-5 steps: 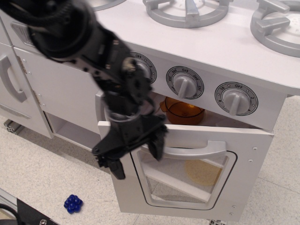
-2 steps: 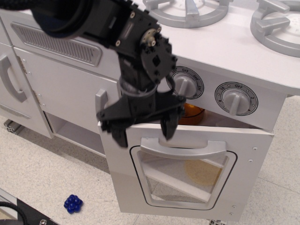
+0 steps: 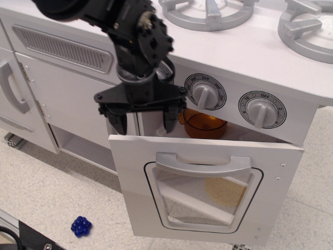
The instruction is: Open oven
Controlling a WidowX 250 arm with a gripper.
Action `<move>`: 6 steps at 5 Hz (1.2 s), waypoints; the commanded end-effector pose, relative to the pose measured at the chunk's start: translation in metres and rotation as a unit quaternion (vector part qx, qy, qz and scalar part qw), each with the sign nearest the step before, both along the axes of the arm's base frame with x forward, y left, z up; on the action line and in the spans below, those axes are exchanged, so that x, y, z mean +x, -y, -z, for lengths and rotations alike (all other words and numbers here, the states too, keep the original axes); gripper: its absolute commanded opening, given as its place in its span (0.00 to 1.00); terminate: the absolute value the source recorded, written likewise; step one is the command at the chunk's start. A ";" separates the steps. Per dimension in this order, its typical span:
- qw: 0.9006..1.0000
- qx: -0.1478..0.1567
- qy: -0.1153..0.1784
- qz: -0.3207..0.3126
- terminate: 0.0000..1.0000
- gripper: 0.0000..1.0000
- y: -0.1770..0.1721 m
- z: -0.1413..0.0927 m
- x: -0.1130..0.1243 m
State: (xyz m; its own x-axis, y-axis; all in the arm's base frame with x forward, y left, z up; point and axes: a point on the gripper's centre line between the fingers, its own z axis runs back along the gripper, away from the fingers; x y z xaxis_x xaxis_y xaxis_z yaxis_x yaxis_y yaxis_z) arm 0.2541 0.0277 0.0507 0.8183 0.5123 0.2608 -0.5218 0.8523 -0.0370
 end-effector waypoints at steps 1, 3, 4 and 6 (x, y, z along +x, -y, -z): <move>1.000 0.013 -0.002 0.010 0.00 1.00 -0.022 0.005 0.017; 1.000 0.004 -0.023 0.005 0.00 1.00 -0.022 0.045 0.026; 1.000 -0.002 -0.003 -0.003 0.00 1.00 -0.024 0.057 0.024; 0.999 -0.015 -0.022 -0.018 0.00 1.00 -0.016 0.087 0.008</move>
